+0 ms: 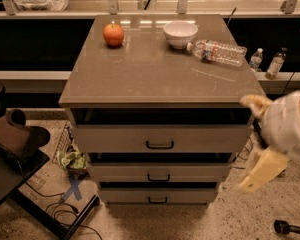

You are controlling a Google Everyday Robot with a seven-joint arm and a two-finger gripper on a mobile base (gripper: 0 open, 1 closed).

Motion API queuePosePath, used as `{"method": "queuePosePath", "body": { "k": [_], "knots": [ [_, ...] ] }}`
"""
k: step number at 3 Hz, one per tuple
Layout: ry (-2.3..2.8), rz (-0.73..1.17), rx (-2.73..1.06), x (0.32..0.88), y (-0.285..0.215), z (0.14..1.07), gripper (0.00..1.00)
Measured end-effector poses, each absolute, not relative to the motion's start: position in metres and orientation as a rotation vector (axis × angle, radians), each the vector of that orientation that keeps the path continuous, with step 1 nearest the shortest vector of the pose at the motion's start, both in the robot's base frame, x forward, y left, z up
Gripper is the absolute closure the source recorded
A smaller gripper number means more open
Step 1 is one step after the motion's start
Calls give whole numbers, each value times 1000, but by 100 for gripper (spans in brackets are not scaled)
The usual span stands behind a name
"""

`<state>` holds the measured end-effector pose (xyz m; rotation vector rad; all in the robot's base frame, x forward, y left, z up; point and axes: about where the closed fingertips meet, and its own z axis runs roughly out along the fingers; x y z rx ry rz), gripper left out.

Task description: Open bottom drawer

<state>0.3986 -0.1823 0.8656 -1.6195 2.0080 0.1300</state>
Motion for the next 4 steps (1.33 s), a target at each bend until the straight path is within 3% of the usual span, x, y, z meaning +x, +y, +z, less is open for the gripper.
{"method": "queuePosePath", "body": {
  "k": [1,4],
  "knots": [
    [1934,244,-1553,380,-159,799,0],
    [1862,179,-1512,392,-152,764,0]
  ]
}}
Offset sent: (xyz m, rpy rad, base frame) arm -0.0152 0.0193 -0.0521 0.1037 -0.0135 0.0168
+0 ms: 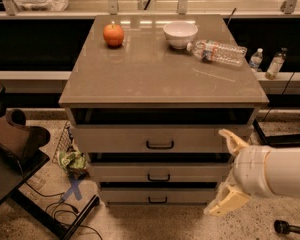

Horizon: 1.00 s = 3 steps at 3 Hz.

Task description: Open bottom drawer

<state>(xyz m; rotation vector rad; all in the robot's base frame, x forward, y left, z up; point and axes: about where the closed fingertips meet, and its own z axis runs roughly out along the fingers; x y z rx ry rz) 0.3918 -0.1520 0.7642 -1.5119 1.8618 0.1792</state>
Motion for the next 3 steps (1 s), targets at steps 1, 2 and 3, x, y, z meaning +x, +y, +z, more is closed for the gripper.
{"method": "queuePosePath", "body": {
  "k": [1,2,3],
  "knots": [
    [1782,181,-1468,403,-139,709,0],
    [1722,148,-1448,423,-134,658,0],
    [1709,118,-1450,443,-130,617,0]
  ]
}}
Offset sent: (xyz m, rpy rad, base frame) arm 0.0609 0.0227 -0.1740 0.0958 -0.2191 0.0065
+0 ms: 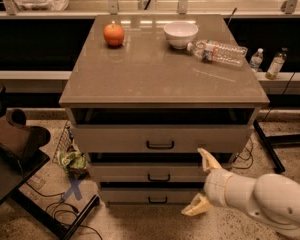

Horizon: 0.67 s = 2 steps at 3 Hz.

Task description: Open bottom drawer

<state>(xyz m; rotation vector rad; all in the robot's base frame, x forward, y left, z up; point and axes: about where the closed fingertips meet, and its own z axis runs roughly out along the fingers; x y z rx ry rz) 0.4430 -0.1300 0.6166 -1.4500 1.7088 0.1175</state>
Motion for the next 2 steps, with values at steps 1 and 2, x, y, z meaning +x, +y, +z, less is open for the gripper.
{"method": "queuePosePath", "body": {
  "k": [1,2],
  "knots": [
    [1744,112,-1494,465,-115,569,0],
    [1745,112,-1492,465,-115,570,0]
  ]
}}
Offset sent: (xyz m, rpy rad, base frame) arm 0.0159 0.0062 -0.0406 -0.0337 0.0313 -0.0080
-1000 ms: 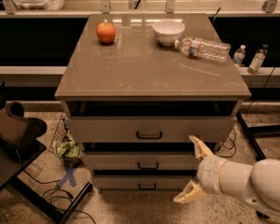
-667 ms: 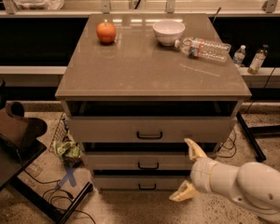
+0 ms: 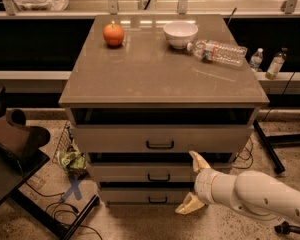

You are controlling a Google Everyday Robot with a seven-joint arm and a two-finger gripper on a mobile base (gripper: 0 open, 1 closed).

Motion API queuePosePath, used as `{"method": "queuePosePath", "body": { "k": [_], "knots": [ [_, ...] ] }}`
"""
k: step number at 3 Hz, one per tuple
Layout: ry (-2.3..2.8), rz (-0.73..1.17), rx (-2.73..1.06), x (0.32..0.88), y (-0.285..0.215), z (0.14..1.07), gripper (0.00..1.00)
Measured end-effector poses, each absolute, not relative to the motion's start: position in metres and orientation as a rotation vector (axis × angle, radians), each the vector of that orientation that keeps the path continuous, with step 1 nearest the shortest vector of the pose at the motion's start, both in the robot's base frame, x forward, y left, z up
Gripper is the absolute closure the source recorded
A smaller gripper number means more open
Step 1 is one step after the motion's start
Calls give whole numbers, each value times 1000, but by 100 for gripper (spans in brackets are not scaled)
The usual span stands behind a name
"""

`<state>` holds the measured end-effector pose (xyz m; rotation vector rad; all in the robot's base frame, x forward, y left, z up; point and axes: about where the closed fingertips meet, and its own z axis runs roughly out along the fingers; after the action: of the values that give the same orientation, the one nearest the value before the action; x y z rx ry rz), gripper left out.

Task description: Open bottom drawer

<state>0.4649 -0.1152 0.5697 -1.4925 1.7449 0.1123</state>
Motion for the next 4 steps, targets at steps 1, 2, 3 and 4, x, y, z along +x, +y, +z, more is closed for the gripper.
{"method": "queuePosePath", "body": {
  "k": [1,2,3,4],
  "knots": [
    [1749,105,-1505,468,-111,554,0],
    [1746,108,-1496,466,-121,515,0],
    [1720,152,-1458,460,-146,447,0],
    [1716,200,-1436,455,-155,394,0]
  ]
}}
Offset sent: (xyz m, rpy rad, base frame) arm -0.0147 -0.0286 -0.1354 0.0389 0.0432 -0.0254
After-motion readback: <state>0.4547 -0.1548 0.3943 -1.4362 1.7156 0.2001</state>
